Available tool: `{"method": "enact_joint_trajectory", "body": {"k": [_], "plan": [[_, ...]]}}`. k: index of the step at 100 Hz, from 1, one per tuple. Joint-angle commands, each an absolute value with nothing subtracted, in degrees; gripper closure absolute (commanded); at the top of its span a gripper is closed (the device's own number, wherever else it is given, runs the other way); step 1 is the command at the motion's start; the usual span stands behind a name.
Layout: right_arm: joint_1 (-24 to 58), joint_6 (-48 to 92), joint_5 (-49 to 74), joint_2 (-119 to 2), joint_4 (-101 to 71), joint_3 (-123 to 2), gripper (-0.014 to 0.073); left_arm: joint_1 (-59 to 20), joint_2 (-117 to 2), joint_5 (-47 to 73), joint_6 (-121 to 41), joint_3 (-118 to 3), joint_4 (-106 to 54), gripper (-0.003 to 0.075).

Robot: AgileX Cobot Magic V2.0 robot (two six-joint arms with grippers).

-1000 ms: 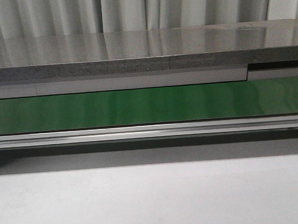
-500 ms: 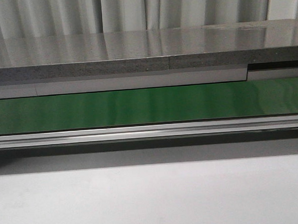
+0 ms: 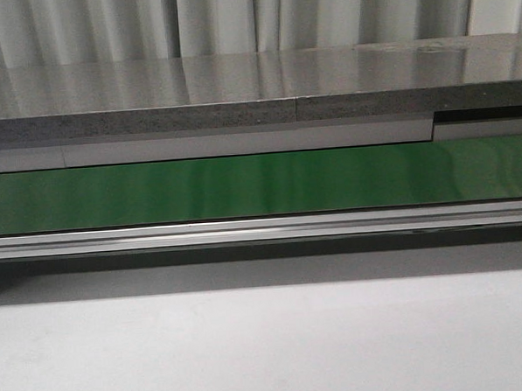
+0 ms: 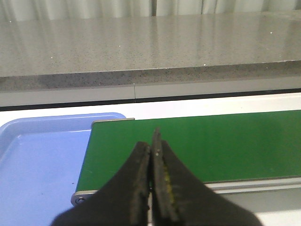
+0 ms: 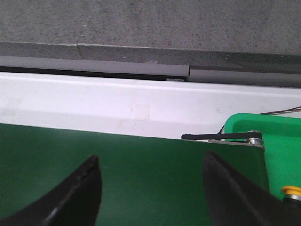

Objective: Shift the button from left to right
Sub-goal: 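Open the right gripper and raise it away from the button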

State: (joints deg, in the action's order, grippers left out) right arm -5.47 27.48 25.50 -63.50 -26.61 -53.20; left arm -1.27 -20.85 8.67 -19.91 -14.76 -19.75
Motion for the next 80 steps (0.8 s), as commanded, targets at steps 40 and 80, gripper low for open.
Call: {"method": "enact_joint_trajectory", "body": {"k": [40,80], "plan": [[-4.1,27.9,23.4,-27.4,-27.8,-33.6,0.0193,-1.6,-21.2,4.6,-19.7,-16.4,-20.5,0.0741],[-4.1,27.9,28.3,-18.1,-27.8,-29.6,0.0583,-1.6,-21.2,4.6,-19.7,-16.4,-20.5,0.0741]]}}
